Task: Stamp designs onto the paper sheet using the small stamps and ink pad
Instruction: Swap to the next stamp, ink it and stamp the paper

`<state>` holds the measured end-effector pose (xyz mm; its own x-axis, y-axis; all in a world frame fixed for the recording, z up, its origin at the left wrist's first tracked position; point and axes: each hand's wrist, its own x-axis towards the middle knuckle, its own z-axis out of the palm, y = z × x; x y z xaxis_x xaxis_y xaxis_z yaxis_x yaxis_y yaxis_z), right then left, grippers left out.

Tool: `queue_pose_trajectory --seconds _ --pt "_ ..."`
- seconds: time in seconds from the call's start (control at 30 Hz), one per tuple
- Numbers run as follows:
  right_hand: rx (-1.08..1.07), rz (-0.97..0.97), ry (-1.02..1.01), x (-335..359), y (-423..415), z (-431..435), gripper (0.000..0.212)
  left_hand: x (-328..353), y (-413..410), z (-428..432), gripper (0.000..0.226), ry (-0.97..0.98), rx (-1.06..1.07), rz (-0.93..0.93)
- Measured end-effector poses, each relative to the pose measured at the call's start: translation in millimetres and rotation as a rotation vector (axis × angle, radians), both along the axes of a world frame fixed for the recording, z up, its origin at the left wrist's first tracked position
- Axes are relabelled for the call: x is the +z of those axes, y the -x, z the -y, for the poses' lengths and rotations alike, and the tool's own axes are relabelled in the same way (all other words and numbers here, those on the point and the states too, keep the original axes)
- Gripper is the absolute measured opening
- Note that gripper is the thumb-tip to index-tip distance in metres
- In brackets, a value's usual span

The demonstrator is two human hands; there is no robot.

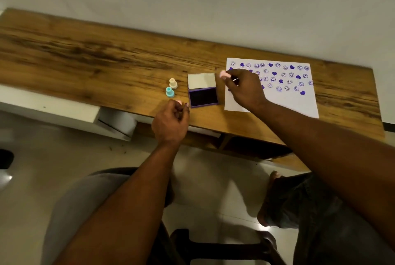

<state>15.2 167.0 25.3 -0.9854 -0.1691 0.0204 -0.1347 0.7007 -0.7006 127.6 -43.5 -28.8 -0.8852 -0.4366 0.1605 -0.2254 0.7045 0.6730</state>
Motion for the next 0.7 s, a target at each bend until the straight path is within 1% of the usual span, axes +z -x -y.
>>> queue_pose_trajectory --seconds 0.1,0.17,0.27,0.33,0.53,0.7 --pt "0.150 -0.050 -0.078 4 -7 33 0.039 -4 -1 13 0.032 -0.073 0.098 0.060" --pt "0.235 -0.089 -0.133 5 -12 55 0.038 -5 1 18 0.041 -0.100 0.123 0.078" --pt "0.296 -0.117 -0.176 6 -17 82 0.031 -6 4 21 0.050 -0.096 0.131 0.096" --pt "0.328 -0.109 -0.221 4 -18 95 0.029 -5 6 20 0.048 -0.089 0.129 0.107" --pt "0.390 -0.136 -0.354 -4 -15 112 0.029 -4 7 17 0.034 -0.070 0.135 0.127" --pt "0.414 -0.134 -0.410 -7 -16 115 0.027 -6 9 18 0.034 -0.100 0.140 0.146"
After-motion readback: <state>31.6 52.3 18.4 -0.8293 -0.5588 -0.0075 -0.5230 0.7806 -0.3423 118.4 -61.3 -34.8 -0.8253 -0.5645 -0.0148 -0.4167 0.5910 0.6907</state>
